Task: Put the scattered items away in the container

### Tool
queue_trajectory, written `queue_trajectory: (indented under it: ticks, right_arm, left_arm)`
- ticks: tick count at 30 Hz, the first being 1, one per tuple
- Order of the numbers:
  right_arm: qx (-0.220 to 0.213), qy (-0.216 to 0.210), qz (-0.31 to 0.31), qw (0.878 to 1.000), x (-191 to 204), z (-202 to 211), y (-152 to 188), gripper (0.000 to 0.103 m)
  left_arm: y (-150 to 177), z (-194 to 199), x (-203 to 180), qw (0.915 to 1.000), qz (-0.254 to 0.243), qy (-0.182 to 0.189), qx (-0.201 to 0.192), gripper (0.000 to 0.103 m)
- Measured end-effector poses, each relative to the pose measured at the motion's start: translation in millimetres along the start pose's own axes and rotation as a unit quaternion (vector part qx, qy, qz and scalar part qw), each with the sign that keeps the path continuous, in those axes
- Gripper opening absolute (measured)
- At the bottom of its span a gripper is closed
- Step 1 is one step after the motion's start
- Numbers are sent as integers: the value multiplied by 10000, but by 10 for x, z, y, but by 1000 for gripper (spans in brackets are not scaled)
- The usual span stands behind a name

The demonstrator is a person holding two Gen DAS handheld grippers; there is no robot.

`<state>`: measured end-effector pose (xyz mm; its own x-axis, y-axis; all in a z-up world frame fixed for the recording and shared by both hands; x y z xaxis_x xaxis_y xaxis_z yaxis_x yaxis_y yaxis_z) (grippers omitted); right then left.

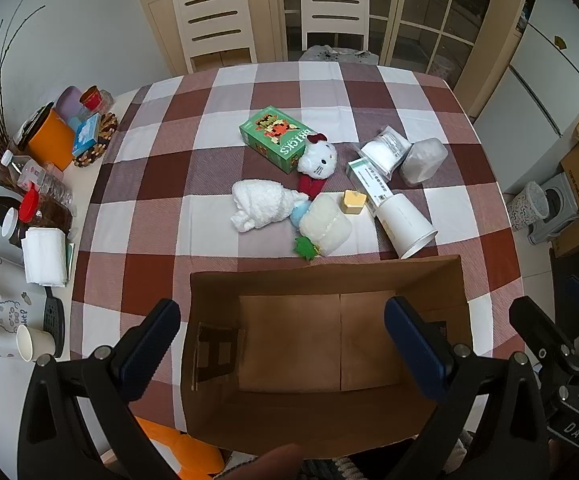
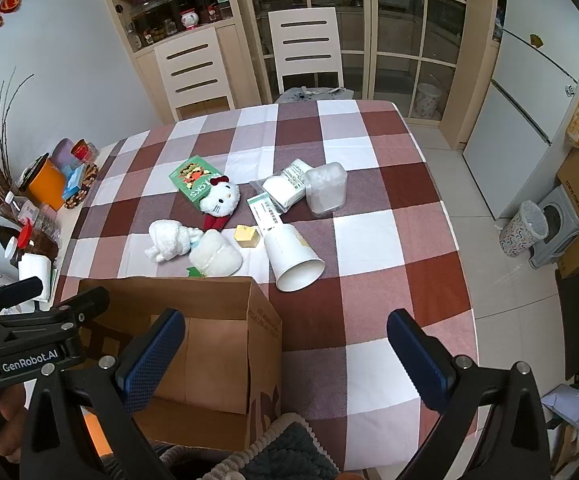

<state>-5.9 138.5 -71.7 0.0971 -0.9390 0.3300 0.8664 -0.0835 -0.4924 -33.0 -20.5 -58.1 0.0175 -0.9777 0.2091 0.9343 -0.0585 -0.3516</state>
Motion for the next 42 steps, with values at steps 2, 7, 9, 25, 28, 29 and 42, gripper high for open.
queue_trajectory:
  ticks: [2, 7, 9, 25, 28, 29, 42]
  right_arm:
    - [-4, -6, -1, 10000, -29, 17, 26, 103]
    - [-5, -53, -9, 10000, -36, 9, 59, 103]
    - [-8, -81, 1, 10000, -43, 20, 71, 103]
    - [34, -216, 65, 9997, -13, 54, 114, 103]
    - [47, -227, 60, 9997, -25, 68, 130, 103]
    - [48, -227, 61, 9997, -23, 65, 129, 103]
    - [9, -266, 59, 9996, -34, 132, 182, 103]
  left_arm:
    - [0, 0, -3, 10000, 0, -3, -1, 103]
    - [-1, -1, -4, 10000, -5, 2, 2, 103]
    - [-3, -1, -1, 10000, -8, 3, 5, 103]
    - [-3, -3, -4, 10000, -48, 16, 1, 103]
    - [1, -13, -2, 10000, -55, 20, 6, 103]
    - [2, -13, -4, 10000, -58, 20, 8, 103]
    - [188, 44, -60, 10000, -68, 23, 8, 103]
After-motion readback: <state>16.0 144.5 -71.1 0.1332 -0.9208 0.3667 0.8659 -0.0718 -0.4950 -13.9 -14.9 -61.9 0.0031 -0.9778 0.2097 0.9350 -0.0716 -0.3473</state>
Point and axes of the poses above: each gripper's, at about its wrist camera, not at the fingertips, and z roughly against the way its jaws point, x to its left, y to its underside, the point moved 7 cm from there along -z, roughly the way its jaws point, and after that the axes turned 9 degrees about -y, right-handed, at the moved point
